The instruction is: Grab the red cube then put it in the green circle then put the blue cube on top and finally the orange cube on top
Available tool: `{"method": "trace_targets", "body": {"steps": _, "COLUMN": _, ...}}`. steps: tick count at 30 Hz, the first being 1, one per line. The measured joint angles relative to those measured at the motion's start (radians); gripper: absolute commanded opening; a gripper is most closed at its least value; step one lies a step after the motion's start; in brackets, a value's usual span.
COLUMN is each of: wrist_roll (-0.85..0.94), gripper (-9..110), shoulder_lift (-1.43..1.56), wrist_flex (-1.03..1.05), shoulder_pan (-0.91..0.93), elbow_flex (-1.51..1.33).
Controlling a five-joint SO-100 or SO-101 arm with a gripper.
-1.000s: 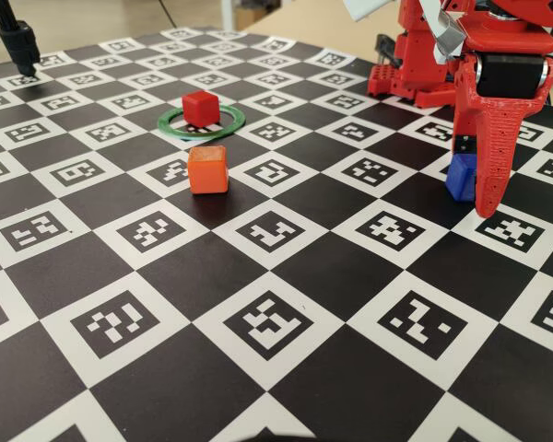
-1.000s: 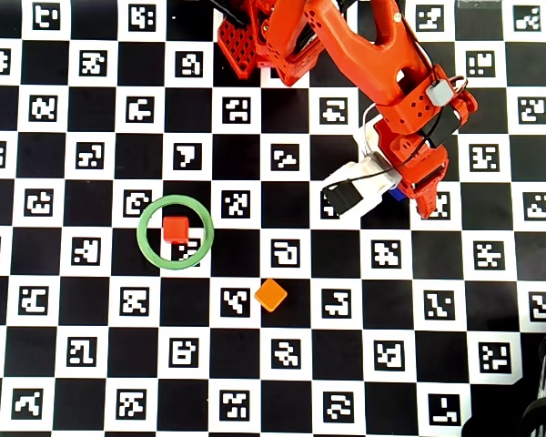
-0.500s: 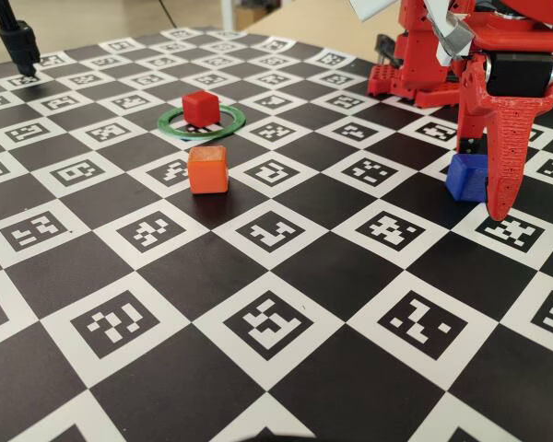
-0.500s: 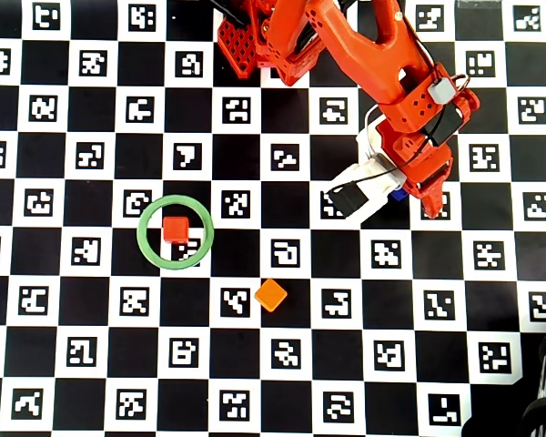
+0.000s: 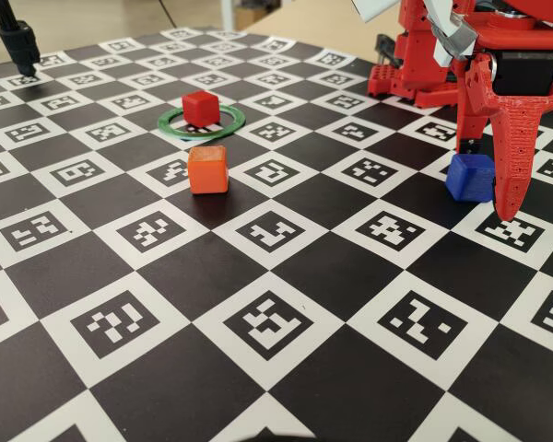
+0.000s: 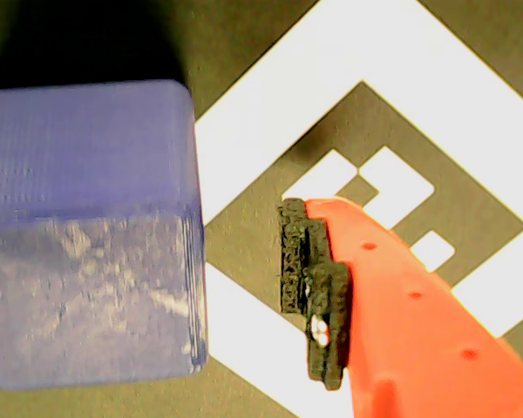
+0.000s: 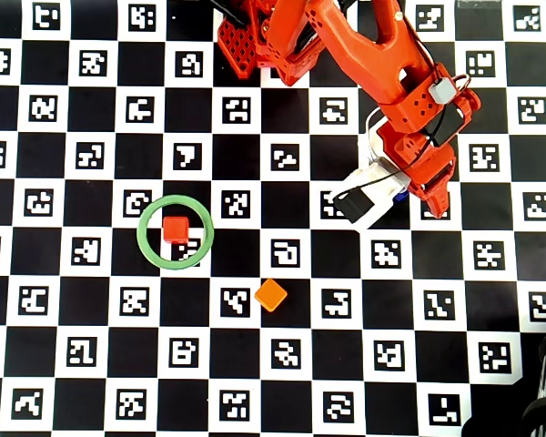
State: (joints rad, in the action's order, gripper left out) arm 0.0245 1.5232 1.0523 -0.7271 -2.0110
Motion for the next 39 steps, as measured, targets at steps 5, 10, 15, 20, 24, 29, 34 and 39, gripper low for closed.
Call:
{"method": "trace_targets", "body": {"steps": 5, "wrist_roll": 0.012, "gripper": 48, "shoulder_lift": 0.0, "wrist_flex": 0.0, "shoulder_pan": -0.002, "elbow_flex": 0.0}}
{"method": "trace_targets", "body": {"steps": 10, "wrist_roll": 0.017, "gripper": 48, "shoulder_lift": 0.0, "wrist_flex": 0.0, "shoulder_pan": -0.002, "elbow_flex": 0.0}}
{"method": "trace_targets", "body": {"steps": 15, "wrist_roll": 0.017, "gripper": 46, "shoulder_lift": 0.0, "wrist_flex": 0.0, "shoulder_pan": -0.002, "elbow_flex": 0.0}}
{"method": "trace_targets", "body": {"steps": 20, "wrist_roll": 0.043, "gripper": 22, "shoulder_lift": 0.0, "wrist_flex": -0.015, "shoulder_pan": -0.002, "elbow_flex": 0.0}}
{"method": "trace_targets", "body": {"steps": 24, "wrist_roll": 0.103, "gripper": 2, "shoulder_lift": 0.0, "wrist_flex": -0.018, "shoulder_pan": -0.002, "elbow_flex": 0.005}}
{"method": "trace_targets", "body": {"steps": 29, "wrist_roll": 0.072, "gripper": 1, "shoulder_lift": 0.0, "wrist_flex": -0.018, "shoulder_pan": 0.038, "elbow_flex": 0.041}}
{"method": "trace_targets", "body": {"steps": 34, "wrist_roll": 0.067, "gripper": 1, "shoulder_lift": 0.0, "wrist_flex": -0.008, "shoulder_pan": 0.038, "elbow_flex": 0.043}}
{"method": "trace_targets", "body": {"steps": 39, "wrist_roll": 0.032, "gripper": 1, "shoulder_lift": 0.0, "wrist_flex": 0.075, "shoulder_pan": 0.041, "elbow_flex": 0.089}}
